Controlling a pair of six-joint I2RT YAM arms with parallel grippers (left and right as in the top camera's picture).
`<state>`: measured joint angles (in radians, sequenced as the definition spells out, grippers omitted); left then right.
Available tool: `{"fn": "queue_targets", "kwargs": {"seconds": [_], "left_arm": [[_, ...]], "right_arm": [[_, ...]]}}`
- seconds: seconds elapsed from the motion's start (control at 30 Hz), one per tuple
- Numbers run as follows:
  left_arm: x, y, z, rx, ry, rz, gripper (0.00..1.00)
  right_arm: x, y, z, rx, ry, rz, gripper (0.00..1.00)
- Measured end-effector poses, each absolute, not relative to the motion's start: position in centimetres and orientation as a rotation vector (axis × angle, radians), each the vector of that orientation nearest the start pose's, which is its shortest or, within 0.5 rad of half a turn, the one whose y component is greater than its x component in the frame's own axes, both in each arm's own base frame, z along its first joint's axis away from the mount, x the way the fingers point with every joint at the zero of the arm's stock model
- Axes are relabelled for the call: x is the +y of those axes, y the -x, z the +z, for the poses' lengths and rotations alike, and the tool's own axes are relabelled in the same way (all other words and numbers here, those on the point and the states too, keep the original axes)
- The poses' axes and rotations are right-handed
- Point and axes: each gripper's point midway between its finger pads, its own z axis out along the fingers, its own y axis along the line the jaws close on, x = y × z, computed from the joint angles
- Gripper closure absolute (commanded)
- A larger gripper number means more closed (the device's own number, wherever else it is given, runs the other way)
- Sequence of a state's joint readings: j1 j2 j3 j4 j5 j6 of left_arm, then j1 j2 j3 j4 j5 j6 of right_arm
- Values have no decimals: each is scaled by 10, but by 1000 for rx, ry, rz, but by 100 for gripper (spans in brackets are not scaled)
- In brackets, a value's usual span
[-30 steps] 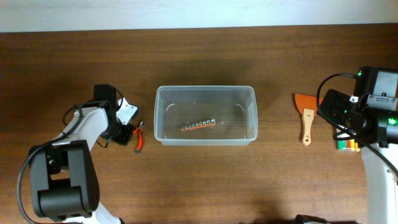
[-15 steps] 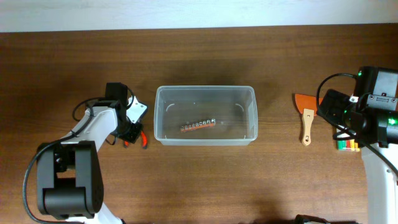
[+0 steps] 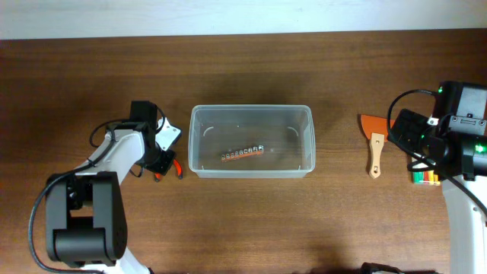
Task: Pack container
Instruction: 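Carry the red pliers into the container and release them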
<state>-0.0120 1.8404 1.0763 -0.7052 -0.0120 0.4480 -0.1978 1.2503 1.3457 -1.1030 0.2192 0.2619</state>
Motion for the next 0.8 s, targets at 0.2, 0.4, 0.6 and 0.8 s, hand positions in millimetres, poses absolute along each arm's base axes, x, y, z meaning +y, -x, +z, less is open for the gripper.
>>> {"fn": "queue_targets", "kwargs": {"seconds": [0.2, 0.4, 0.6, 0.8], "left_arm": [[-1, -334, 23, 3026, -673, 39, 98], [-7, -386, 131, 2809, -634, 71, 98], [-64, -395, 223, 2503, -882, 44, 98], [-157, -383, 214, 2272, -1343, -33, 98]], "right_arm": [[-96, -291, 243, 2475, -663, -258, 1], [-96, -291, 243, 2475, -663, -257, 1], [-96, -291, 243, 2475, -663, -257, 1], [-96, -291, 243, 2475, -664, -257, 1]]}}
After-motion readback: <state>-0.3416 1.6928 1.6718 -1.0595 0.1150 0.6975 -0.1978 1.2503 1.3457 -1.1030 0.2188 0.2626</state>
